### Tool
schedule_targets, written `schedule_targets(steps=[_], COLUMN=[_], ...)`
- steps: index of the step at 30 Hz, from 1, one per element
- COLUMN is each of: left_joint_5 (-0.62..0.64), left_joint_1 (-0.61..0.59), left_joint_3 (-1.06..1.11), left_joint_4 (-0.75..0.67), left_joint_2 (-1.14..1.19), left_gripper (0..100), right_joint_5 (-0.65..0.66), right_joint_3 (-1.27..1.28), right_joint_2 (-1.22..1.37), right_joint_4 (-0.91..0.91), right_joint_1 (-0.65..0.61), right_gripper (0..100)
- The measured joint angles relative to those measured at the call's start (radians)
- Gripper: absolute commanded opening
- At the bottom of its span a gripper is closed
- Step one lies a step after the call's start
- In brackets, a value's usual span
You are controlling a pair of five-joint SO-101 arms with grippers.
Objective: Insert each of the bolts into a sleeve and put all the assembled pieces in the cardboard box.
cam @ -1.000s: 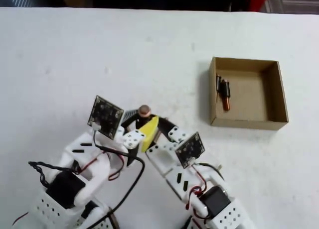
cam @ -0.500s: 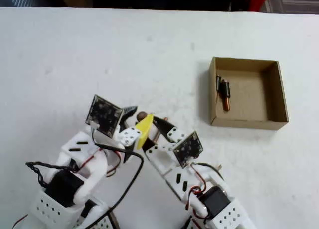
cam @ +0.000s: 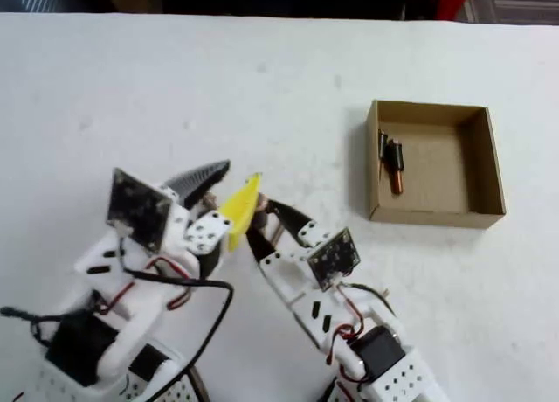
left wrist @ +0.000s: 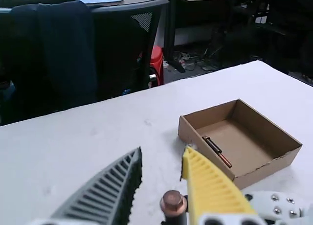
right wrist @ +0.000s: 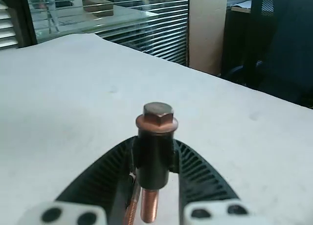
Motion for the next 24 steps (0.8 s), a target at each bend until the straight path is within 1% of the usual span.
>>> schedule_targets(steps=[2, 4, 10, 11, 13, 14, 18, 21, 24], left_joint_5=[0.0, 0.0, 0.0, 0.0, 0.0, 0.0, 0.0, 0.0, 0.0], left_joint_1=[-0.032, -0.089, -0.362, -0.407, -0.463, -0.48, -0.511, -0.514, -0.514], left_joint_3=[-0.049, -0.086, -0.109, -0.109, -0.109, -0.109, -0.109, -0.109, -0.078], left_joint_4=[0.046, 0.08, 0.167, 0.19, 0.238, 0.264, 0.331, 0.356, 0.356], left_joint_2=[-0.002, -0.012, -0.014, -0.015, -0.015, -0.015, -0.015, -0.015, -0.015], left_gripper=[16, 16, 15, 13, 6, 2, 5, 2, 2], right_joint_5=[0.0, 0.0, 0.0, 0.0, 0.0, 0.0, 0.0, 0.0, 0.0], right_joint_3=[0.0, 0.0, 0.0, 0.0, 0.0, 0.0, 0.0, 0.0, 0.0], right_joint_2=[0.0, 0.0, 0.0, 0.0, 0.0, 0.0, 0.0, 0.0, 0.0], right_joint_4=[0.0, 0.0, 0.069, 0.075, 0.075, 0.075, 0.081, 0.081, 0.081], right_joint_1=[0.012, 0.012, 0.02, 0.02, 0.018, 0.018, 0.049, 0.098, 0.153], right_gripper=[1.7, 1.7, 1.7, 1.7, 1.7, 1.7, 1.7, 1.7, 1.6])
